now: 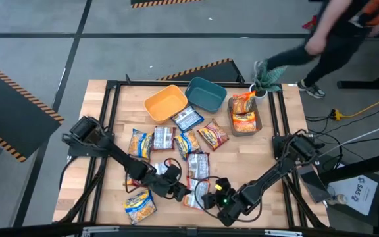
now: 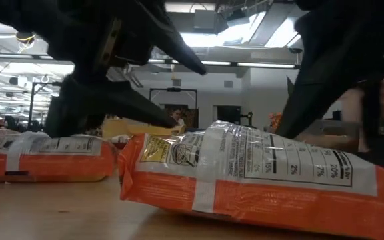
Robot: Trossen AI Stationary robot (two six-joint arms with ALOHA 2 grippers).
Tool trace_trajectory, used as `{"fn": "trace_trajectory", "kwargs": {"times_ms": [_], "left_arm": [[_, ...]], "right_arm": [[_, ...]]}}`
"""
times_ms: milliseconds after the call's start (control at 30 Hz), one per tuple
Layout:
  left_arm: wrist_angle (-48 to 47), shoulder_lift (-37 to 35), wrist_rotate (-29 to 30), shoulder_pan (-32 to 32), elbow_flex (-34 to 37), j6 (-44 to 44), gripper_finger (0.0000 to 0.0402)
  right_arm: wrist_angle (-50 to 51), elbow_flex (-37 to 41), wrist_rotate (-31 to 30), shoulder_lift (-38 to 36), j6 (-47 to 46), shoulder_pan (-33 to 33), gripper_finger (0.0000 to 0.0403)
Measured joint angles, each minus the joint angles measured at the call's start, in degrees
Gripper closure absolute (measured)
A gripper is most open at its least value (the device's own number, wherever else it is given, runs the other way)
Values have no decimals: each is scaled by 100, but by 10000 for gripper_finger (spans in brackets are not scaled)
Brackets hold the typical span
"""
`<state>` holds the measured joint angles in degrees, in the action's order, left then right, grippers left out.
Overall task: Sort Maruchan noodles
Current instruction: Put the bottom orange noodle pack into the black bin
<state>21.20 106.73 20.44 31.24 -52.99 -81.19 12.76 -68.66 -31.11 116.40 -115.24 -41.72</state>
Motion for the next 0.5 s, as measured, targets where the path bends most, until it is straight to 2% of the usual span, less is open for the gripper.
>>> {"fn": "trace_trajectory", "kwargs": {"times_ms": [267, 367, 500], "left_arm": [[334, 187, -199, -154, -20, -84, 191], [334, 189, -225, -189, -17, -59, 191], [331, 191, -258, -227, -15, -60, 191]], "right_arm": [[-107, 1, 85, 12, 600, 242, 133], [-232, 11, 109, 24, 797, 303, 167], [-263, 11, 109, 24, 894, 362, 232]]}}
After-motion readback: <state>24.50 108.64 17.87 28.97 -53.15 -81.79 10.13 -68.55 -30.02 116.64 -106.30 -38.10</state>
